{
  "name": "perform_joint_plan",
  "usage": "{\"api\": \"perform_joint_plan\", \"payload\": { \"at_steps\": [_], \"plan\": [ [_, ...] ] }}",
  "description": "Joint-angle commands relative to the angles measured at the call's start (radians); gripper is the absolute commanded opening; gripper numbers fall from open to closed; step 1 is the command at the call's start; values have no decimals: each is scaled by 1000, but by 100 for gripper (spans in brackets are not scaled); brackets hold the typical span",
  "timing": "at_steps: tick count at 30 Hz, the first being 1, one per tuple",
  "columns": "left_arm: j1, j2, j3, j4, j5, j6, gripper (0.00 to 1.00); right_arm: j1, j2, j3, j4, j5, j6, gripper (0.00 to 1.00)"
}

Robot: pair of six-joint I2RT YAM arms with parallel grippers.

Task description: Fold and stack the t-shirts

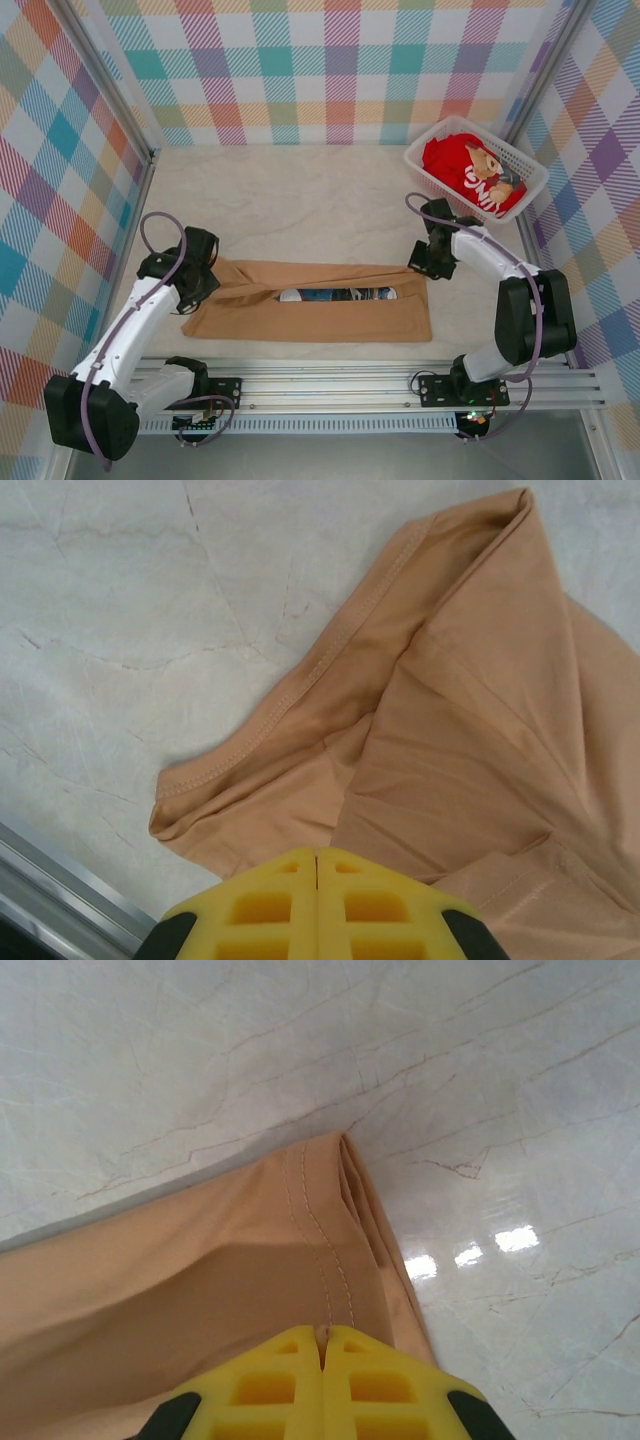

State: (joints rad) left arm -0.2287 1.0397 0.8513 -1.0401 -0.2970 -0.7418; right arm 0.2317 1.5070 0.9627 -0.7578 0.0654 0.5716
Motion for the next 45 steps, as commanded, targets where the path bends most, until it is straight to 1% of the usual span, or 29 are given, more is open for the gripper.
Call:
{"api": "perform_joint_plan", "payload": {
  "at_steps": [1, 10, 11, 13, 16, 17, 18, 20, 22, 24, 27, 29, 32, 35, 37, 40, 45],
  "plan": [
    [-7, 14, -22, 17, 6, -14, 0, 10, -24, -33, -37, -11, 33, 0],
    [-17, 50, -46, 21, 9, -14, 0, 14, -25, -63, -54, 2, 54, 0],
    [-17, 50, -49, 19, 7, -16, 0, 14, -30, -67, -59, 4, 61, 2],
    [-18, 54, -54, 17, 7, -18, 0, 14, -43, -78, -66, 8, 73, 12],
    [-20, 58, -53, -5, -7, -35, 1, 14, -87, -96, -82, 32, 105, 23],
    [-20, 58, -47, -19, -13, -42, 7, 14, -108, -102, -80, 41, 115, 27],
    [-20, 55, -38, -35, -23, -52, 14, 14, -134, -104, -80, 50, 122, 28],
    [-20, 42, -13, -49, -32, -62, 21, 14, -182, -101, -86, 80, 137, 29],
    [-22, 27, 18, -50, -37, -72, 30, 14, -221, -101, -64, 85, 136, 30],
    [-21, 19, 51, -22, -20, -71, 36, 14, -230, -94, -30, 58, 127, 29],
    [-22, 55, 93, 33, 26, -76, 38, 21, -189, -84, 24, -8, 120, 27],
    [-22, 104, 111, 91, 85, -74, 35, 26, -143, -77, 56, -55, 126, 26],
    [-28, 190, 134, 168, 152, -80, 31, 29, -77, -64, 84, -82, 135, 24],
    [-43, 265, 154, 224, 189, -76, 26, 29, -38, -55, 86, -88, 141, 19],
    [-55, 311, 162, 243, 210, -75, 25, 28, -20, -57, 64, -89, 146, 15],
    [-76, 364, 169, 246, 224, -74, 25, 30, -35, -90, 28, -98, 155, 10],
    [-83, 392, 158, 229, 204, -77, 25, 31, -134, -183, -3, -113, 159, 8]
  ]
}}
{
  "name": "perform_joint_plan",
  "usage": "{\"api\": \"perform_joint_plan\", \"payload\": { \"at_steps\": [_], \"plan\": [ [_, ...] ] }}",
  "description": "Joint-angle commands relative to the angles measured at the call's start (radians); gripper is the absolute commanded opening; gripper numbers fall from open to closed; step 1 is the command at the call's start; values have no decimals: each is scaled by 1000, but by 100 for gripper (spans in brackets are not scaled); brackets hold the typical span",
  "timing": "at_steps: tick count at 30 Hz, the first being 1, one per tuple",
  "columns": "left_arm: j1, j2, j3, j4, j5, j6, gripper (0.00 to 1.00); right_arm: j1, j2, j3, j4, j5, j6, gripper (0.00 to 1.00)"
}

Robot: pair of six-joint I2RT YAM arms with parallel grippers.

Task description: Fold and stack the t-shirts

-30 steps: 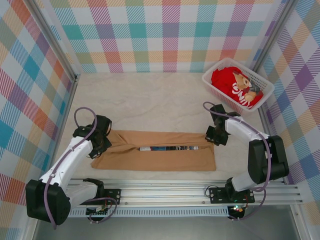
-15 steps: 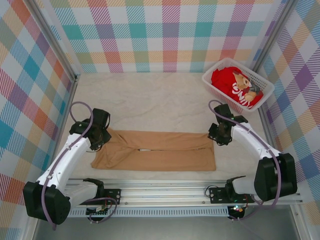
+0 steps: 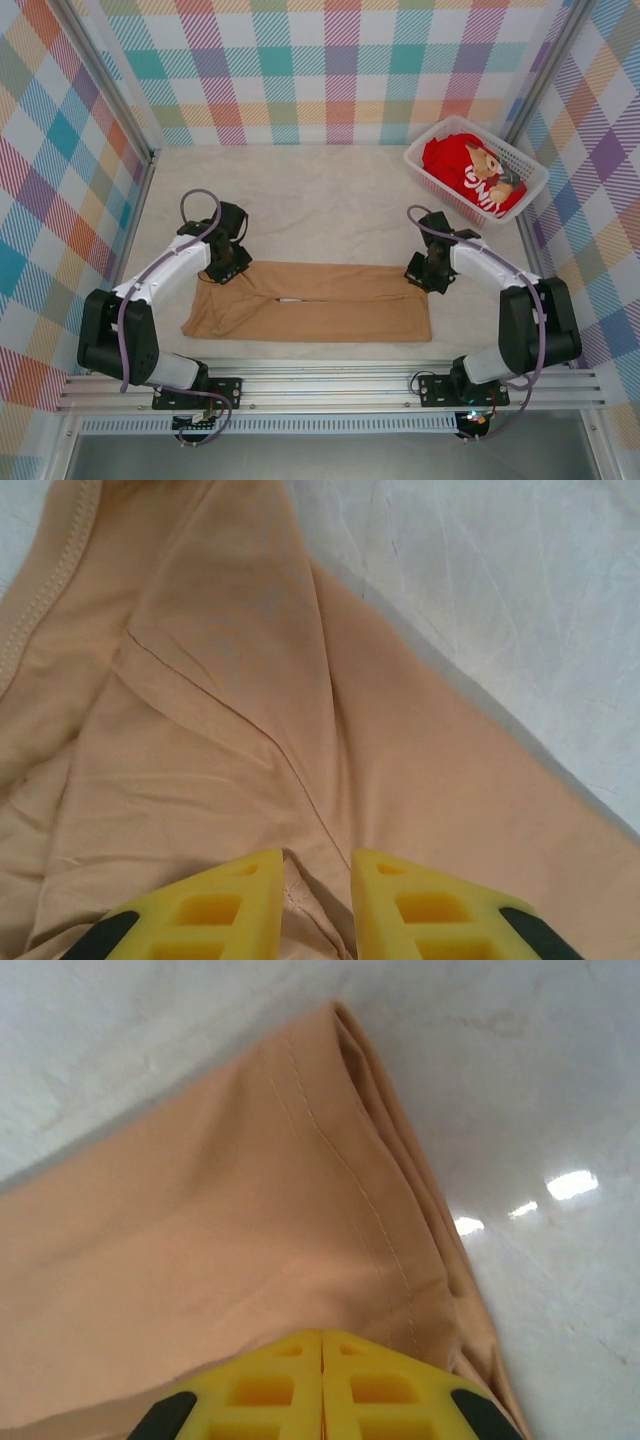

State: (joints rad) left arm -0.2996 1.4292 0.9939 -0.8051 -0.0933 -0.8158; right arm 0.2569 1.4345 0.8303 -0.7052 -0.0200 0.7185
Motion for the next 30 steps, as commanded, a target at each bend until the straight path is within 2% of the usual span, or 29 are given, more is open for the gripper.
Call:
{"api": "perform_joint_plan", "payload": {
  "at_steps": [1, 5, 10, 14, 17, 21, 30],
  "plan": [
    [-12, 4, 15, -10, -6, 0, 25, 5, -68, -68, -52, -33, 15, 8],
    [11, 26, 51, -71, -61, 3, 32, 3, -15, -106, -39, -16, 23, 7],
    [152, 45, 81, -41, -38, 79, 41, 4, -25, -42, -93, 41, 25, 9],
    [271, 110, 116, 22, 19, 177, 40, 4, -92, 23, -107, 83, 2, 14],
    [327, 158, 119, 102, 76, 260, 38, 3, -71, 73, -88, 58, -21, 17],
    [340, 250, 174, 138, 112, 352, 39, 4, 5, 113, -26, 4, -43, 18],
    [341, 359, 179, 151, 109, 350, 37, -4, 169, 187, 30, -44, -24, 18]
  ]
}}
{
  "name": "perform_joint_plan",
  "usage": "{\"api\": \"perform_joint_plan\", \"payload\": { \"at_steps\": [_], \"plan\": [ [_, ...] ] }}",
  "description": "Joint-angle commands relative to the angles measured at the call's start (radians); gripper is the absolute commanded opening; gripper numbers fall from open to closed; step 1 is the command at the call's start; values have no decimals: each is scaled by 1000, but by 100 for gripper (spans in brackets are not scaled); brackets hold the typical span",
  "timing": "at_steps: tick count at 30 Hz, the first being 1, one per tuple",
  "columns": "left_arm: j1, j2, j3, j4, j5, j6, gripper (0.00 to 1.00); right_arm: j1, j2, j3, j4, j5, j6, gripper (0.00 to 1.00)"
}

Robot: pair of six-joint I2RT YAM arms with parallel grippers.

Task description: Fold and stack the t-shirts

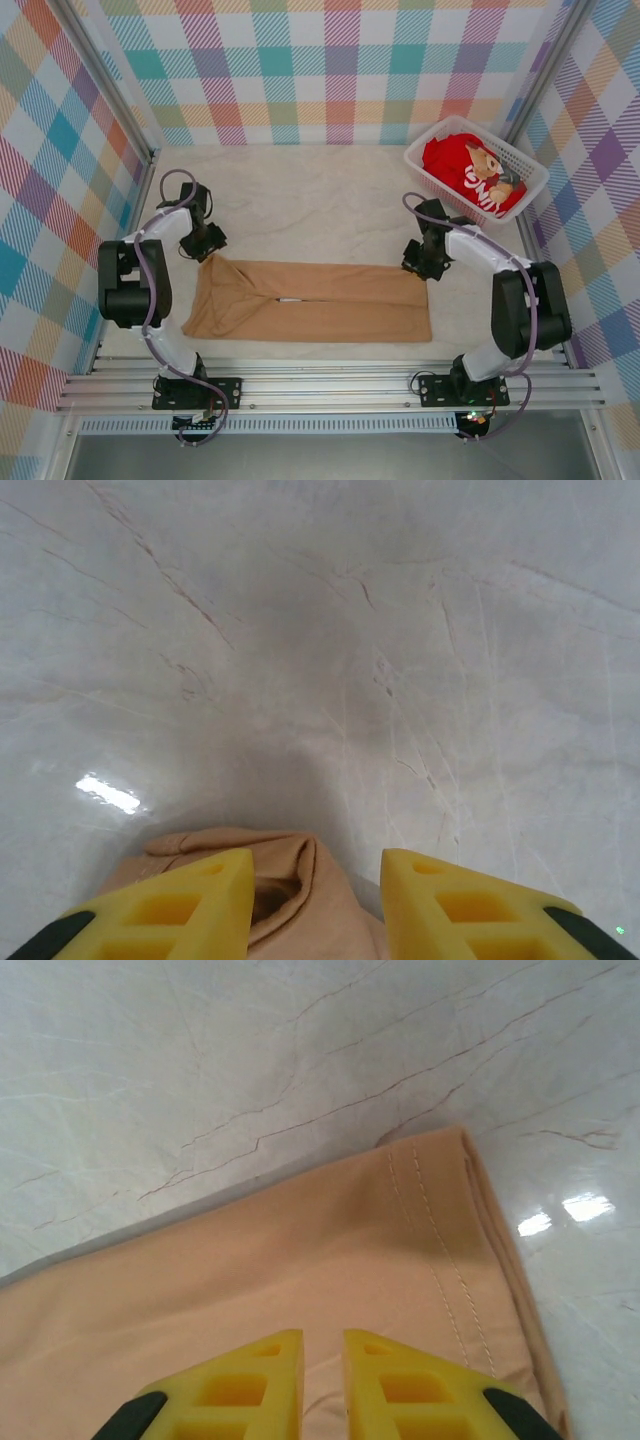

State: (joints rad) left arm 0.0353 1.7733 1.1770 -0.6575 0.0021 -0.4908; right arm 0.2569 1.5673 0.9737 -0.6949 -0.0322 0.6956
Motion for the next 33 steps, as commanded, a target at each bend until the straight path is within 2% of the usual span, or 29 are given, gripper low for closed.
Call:
{"api": "perform_joint_plan", "payload": {
  "at_steps": [1, 5, 8, 15, 25, 26, 27, 30, 33],
  "plan": [
    [6, 19, -7, -5, -2, 25, 35, -4, 52, 51, 19, -29, 1, 18],
    [6, 13, -25, 2, -39, 34, 30, -8, 98, 76, 26, -11, 3, 18],
    [6, 12, -29, 8, -62, 41, 19, -16, 140, 87, 20, 10, 5, 18],
    [8, -37, -62, -7, -138, 58, 5, -31, 225, 112, -38, 68, 14, 17],
    [16, -123, -102, -9, -164, 71, 0, -33, 264, 117, -51, 83, 21, 15],
    [16, -138, -104, -6, -155, 66, 1, -31, 264, 117, -48, 79, 19, 15],
    [17, -156, -108, 2, -135, 56, 7, -32, 262, 117, -47, 78, 20, 15],
    [17, -195, -124, 45, -24, 37, 32, -32, 254, 118, -46, 75, 16, 15],
    [17, -170, -121, 47, 24, 31, 38, -32, 254, 122, -48, 73, 15, 15]
  ]
}}
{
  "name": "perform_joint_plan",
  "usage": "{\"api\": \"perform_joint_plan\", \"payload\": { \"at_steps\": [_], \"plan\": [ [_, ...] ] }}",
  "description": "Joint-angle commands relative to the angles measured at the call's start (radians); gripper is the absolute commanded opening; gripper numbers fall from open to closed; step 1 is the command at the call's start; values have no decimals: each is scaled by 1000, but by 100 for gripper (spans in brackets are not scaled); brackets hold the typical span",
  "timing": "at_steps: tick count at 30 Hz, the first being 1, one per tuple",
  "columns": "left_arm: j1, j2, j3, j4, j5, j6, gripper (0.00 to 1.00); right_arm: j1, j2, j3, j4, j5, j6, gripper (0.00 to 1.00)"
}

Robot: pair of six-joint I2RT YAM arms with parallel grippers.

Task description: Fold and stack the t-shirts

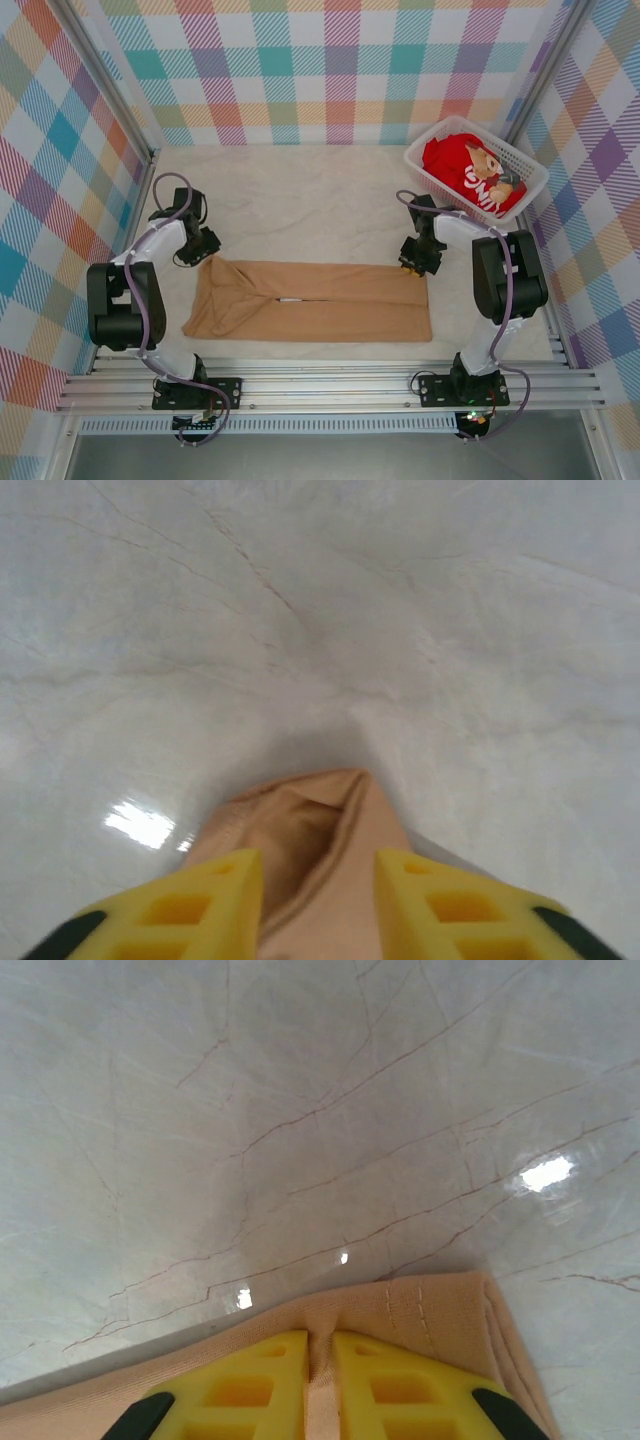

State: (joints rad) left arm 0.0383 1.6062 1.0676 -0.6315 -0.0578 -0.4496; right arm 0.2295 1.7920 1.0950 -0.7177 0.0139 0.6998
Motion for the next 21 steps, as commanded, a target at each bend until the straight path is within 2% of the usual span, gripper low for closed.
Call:
{"api": "perform_joint_plan", "payload": {
  "at_steps": [1, 11, 21],
  "plan": [
    [15, 11, -11, 19, 90, -8, 38, -4, 30, 0, -26, 25, 12, 15],
    [17, 93, -14, 39, 125, 28, 33, -4, 33, 0, -23, 18, 13, 15],
    [17, 79, -33, 37, 38, 63, 30, -4, 41, 6, -23, 17, 12, 15]
  ]
}}
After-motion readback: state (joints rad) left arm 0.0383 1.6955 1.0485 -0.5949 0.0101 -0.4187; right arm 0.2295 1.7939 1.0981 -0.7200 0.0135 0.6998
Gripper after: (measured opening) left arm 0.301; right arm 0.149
